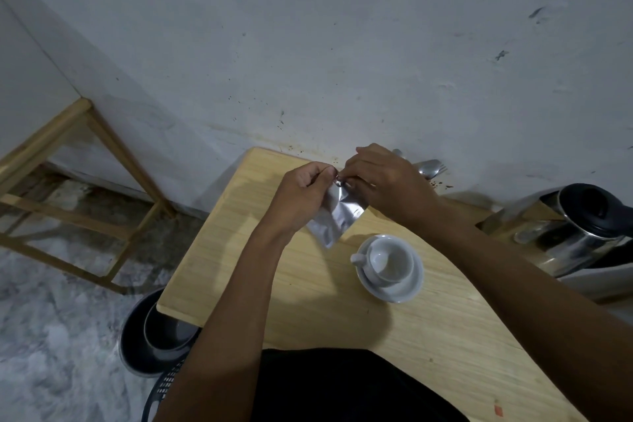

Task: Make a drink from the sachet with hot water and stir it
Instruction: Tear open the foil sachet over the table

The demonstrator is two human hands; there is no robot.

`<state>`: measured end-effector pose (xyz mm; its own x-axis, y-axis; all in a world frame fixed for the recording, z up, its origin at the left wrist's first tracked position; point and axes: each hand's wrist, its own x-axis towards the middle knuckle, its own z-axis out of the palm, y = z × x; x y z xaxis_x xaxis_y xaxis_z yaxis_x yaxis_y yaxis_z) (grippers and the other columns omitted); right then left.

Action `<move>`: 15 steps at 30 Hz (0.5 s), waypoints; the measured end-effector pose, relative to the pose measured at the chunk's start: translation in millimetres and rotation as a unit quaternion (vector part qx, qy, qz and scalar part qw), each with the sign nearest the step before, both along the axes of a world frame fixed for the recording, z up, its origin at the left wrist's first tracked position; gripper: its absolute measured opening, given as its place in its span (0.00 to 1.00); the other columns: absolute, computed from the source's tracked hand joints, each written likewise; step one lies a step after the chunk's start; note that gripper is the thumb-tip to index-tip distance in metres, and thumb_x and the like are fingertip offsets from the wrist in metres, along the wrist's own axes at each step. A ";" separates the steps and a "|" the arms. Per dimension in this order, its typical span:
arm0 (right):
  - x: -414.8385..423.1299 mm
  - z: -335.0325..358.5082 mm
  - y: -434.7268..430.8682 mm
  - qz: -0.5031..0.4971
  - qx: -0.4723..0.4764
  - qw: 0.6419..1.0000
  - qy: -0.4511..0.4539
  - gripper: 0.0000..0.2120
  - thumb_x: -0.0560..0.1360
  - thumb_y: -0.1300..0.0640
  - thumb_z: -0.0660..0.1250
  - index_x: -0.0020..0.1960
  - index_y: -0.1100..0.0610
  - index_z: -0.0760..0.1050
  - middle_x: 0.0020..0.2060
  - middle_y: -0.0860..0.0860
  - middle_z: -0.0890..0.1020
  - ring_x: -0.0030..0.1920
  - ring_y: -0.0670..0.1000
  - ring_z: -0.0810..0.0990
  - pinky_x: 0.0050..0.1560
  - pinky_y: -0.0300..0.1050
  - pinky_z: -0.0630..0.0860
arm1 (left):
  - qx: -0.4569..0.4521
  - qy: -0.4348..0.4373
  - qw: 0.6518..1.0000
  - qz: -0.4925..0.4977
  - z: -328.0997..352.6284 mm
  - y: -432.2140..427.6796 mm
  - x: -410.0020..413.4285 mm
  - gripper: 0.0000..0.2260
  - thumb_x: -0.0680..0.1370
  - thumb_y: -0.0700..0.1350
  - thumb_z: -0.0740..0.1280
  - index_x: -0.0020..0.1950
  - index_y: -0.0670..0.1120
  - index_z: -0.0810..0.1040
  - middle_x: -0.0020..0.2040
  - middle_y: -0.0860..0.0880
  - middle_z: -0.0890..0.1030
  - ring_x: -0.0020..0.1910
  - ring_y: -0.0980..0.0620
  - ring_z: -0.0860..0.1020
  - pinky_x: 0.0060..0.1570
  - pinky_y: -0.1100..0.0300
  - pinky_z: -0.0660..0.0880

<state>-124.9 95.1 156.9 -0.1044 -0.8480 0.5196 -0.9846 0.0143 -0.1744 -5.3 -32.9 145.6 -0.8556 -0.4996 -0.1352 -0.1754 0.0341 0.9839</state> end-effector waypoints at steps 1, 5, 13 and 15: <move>-0.1 -1.0 0.5 -0.004 0.004 1.000 -0.006 0.03 0.73 0.67 0.70 0.44 0.64 0.82 0.38 0.56 0.84 0.38 0.57 0.81 0.46 0.58 0.78 | 0.005 0.000 1.000 -0.018 0.2 -2.0 1.3 0.10 0.80 0.46 0.61 0.44 0.49 0.81 0.37 0.52 0.80 0.35 0.60 0.76 0.40 0.65 0.75; -0.3 -1.5 2.5 -0.049 0.016 0.997 -0.062 0.03 0.73 0.61 0.70 0.45 0.60 0.83 0.38 0.52 0.84 0.40 0.53 0.79 0.42 0.42 0.74 | -0.009 0.004 0.999 -0.052 -3.9 -9.8 4.7 0.09 0.79 0.48 0.64 0.43 0.56 0.83 0.40 0.52 0.82 0.42 0.57 0.77 0.48 0.62 0.74; 4.2 -7.0 -6.0 -0.075 0.002 0.995 -0.062 0.02 0.73 0.61 0.70 0.43 0.59 0.81 0.37 0.51 0.83 0.37 0.54 0.79 0.39 0.49 0.75 | 0.048 0.019 0.999 0.015 -14.3 -3.7 -1.8 0.11 0.79 0.48 0.64 0.39 0.52 0.83 0.33 0.57 0.81 0.36 0.63 0.77 0.39 0.73 0.72; 4.1 -9.9 -8.2 -0.084 -0.008 0.996 -0.030 0.03 0.74 0.60 0.69 0.43 0.58 0.81 0.36 0.51 0.83 0.36 0.54 0.79 0.38 0.49 0.73 | 0.074 0.017 0.997 0.011 -16.3 -3.3 -3.7 0.09 0.79 0.49 0.63 0.45 0.51 0.83 0.37 0.56 0.83 0.38 0.62 0.79 0.40 0.72 0.74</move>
<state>-120.8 87.0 147.0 -0.2759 -0.8073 0.5217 -0.9562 0.1752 -0.2345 -9.0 -36.2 129.3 -0.8501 -0.4952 -0.1794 -0.1402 -0.1155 0.9834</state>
